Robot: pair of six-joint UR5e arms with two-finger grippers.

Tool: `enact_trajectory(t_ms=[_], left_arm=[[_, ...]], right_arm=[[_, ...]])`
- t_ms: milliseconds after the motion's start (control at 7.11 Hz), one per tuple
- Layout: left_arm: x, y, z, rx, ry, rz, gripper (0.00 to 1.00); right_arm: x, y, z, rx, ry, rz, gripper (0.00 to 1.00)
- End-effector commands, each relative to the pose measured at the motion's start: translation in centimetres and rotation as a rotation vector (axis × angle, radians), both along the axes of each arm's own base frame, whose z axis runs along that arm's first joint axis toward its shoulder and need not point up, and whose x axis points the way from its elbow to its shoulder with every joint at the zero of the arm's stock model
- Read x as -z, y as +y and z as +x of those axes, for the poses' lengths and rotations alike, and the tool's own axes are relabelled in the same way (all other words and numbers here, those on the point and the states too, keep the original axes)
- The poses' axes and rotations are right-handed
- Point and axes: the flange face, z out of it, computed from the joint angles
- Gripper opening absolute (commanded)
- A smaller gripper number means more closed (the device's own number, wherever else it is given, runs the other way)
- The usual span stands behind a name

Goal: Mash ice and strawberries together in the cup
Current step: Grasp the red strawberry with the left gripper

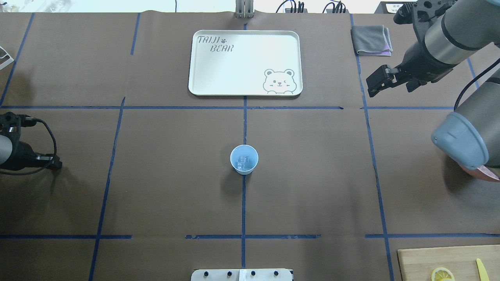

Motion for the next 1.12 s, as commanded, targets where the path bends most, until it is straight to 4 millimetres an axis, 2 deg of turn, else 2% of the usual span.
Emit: enact_trajectory(t_ms=[0,141,281,422,562,703,843,984], left_arm=[[1.2,0.1,-0.6,0.004,0.015,0.011,0.02],[2.8,0.7,-1.3,0.001,0.030,0.015,0.00],[5.8,0.8,-1.2,-0.016,0.034,-0.011,0.00],[8.9,0.9,-1.2,-0.018,0.022,-0.023,0.00],[13.3,-0.3,-0.1,-0.016,0.031,-0.017,0.00],[17.6,-2.3,1.8,-0.004,0.044,-0.009,0.00],[22.5,-3.9,4.1,0.032,0.078,-0.038,0.00],[28.0,-4.1,7.6,0.024,0.118,-0.054,0.00]], right_arm=[[0.1,0.1,0.0,-0.001,-0.001,0.001,0.99],[0.2,0.2,0.3,-0.002,-0.003,0.003,0.99],[-0.1,0.6,0.6,-0.002,-0.003,0.002,0.99],[-0.4,0.2,1.5,-0.016,-0.001,0.000,0.99],[-1.5,0.0,2.9,-0.034,0.008,-0.009,0.99],[-3.1,-0.3,4.7,-0.043,0.028,-0.009,0.99],[-5.2,-0.7,7.4,-0.029,0.057,0.016,0.99],[-7.3,-1.1,10.1,-0.006,0.077,0.035,0.99]])
